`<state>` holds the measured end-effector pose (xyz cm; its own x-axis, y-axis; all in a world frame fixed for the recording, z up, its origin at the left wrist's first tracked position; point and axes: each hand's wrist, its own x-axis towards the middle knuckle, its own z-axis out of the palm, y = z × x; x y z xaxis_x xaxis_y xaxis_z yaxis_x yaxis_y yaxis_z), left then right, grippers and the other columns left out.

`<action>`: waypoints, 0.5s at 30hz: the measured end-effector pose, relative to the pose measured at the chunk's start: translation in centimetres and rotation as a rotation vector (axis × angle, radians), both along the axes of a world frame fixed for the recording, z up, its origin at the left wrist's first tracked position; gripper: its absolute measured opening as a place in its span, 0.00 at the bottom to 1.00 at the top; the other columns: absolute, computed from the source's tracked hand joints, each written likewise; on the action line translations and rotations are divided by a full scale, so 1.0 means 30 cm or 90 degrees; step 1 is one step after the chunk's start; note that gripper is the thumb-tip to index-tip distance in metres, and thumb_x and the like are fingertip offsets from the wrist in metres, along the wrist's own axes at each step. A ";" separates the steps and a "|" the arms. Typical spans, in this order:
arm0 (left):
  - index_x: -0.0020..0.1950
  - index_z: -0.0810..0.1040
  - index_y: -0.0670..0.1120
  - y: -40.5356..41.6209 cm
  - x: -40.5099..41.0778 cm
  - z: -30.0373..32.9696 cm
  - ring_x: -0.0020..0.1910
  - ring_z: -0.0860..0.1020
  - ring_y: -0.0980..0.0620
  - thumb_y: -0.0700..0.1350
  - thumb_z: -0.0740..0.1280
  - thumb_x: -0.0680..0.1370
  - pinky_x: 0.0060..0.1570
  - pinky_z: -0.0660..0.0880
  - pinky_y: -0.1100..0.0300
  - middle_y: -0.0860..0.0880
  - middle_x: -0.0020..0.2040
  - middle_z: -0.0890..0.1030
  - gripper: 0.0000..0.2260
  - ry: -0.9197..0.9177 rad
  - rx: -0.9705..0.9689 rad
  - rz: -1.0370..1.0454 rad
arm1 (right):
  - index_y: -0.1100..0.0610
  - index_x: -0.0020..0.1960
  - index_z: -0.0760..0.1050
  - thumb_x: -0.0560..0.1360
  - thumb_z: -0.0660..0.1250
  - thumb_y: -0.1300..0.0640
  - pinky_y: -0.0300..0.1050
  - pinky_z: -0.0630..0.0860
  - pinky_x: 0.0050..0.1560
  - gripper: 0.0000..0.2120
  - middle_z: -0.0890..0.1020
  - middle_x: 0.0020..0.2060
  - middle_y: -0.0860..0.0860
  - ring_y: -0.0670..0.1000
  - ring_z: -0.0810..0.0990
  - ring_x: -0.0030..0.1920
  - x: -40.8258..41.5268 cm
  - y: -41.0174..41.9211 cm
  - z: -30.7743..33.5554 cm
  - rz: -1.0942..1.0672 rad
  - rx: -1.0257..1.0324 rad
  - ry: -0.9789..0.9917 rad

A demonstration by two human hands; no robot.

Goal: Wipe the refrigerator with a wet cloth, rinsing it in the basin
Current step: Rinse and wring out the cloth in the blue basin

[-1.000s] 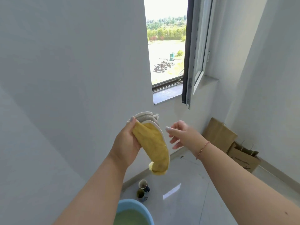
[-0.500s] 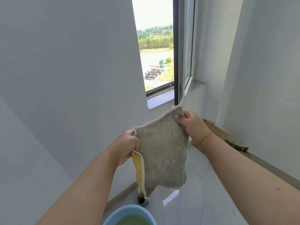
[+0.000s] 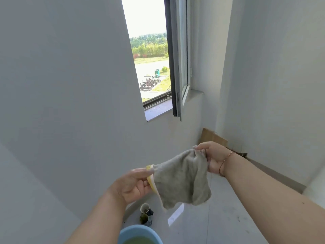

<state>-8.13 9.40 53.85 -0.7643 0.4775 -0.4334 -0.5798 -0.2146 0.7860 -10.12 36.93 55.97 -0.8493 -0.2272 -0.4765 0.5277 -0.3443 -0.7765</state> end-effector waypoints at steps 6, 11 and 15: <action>0.58 0.80 0.38 0.042 -0.032 0.061 0.46 0.82 0.44 0.23 0.56 0.75 0.47 0.81 0.53 0.38 0.51 0.82 0.20 0.212 -0.098 0.122 | 0.61 0.57 0.75 0.76 0.64 0.67 0.50 0.79 0.51 0.11 0.81 0.50 0.57 0.55 0.80 0.49 0.027 0.044 0.022 0.009 0.407 0.189; 0.39 0.82 0.36 0.006 -0.006 0.212 0.44 0.83 0.45 0.21 0.52 0.74 0.46 0.81 0.54 0.41 0.44 0.84 0.21 0.502 -0.194 0.127 | 0.61 0.64 0.71 0.71 0.69 0.64 0.53 0.76 0.60 0.22 0.79 0.56 0.59 0.57 0.78 0.58 0.046 0.197 0.090 -0.006 0.271 0.396; 0.38 0.79 0.35 0.017 -0.013 0.200 0.38 0.79 0.45 0.22 0.53 0.75 0.39 0.80 0.58 0.38 0.44 0.80 0.19 0.482 -0.237 0.114 | 0.64 0.55 0.75 0.58 0.69 0.64 0.49 0.79 0.47 0.25 0.80 0.45 0.57 0.56 0.80 0.46 0.083 0.241 0.083 0.047 0.013 0.262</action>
<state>-8.53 9.91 59.86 -0.9611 0.2494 0.1186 0.1462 0.0952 0.9847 -7.64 44.16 58.46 -0.9516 -0.2886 -0.1056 0.1944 -0.2991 -0.9342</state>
